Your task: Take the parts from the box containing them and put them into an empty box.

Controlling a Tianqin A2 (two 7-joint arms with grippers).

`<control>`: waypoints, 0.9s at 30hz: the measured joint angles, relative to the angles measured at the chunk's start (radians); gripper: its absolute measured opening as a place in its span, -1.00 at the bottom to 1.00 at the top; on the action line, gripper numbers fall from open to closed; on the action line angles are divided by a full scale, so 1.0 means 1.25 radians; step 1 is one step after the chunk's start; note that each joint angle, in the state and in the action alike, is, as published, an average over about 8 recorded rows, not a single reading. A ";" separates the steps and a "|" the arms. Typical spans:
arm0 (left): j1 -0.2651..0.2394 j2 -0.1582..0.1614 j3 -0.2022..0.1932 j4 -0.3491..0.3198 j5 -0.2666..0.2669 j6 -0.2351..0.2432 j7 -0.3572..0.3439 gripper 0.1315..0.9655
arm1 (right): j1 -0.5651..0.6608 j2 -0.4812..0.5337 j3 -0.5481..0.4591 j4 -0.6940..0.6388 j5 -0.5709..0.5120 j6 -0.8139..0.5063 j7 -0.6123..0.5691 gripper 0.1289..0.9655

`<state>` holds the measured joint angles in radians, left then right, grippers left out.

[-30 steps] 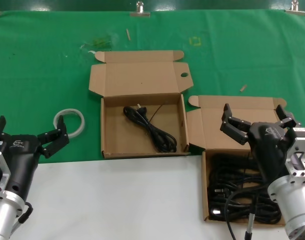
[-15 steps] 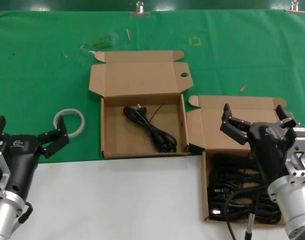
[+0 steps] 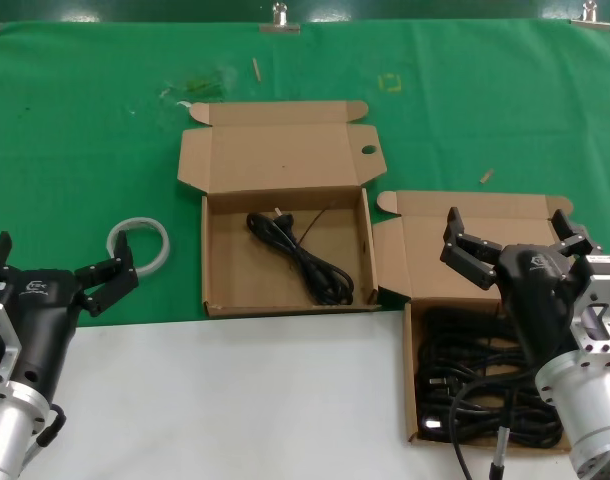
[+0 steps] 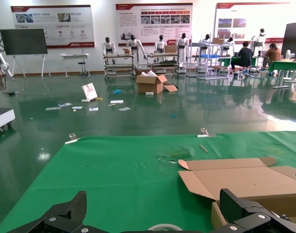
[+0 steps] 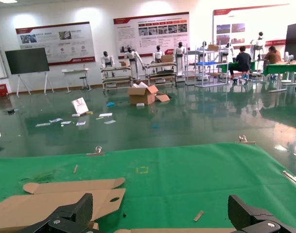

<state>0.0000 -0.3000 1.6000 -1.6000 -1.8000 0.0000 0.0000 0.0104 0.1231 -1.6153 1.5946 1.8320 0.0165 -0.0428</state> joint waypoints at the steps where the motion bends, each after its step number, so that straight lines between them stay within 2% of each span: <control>1: 0.000 0.000 0.000 0.000 0.000 0.000 0.000 1.00 | 0.000 0.000 0.000 0.000 0.000 0.000 0.000 1.00; 27: 0.000 0.000 0.000 0.000 0.000 0.000 0.000 1.00 | 0.000 0.000 0.000 0.000 0.000 0.000 0.000 1.00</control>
<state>0.0000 -0.3000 1.6000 -1.6000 -1.8000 0.0000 0.0000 0.0104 0.1231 -1.6153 1.5946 1.8320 0.0165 -0.0428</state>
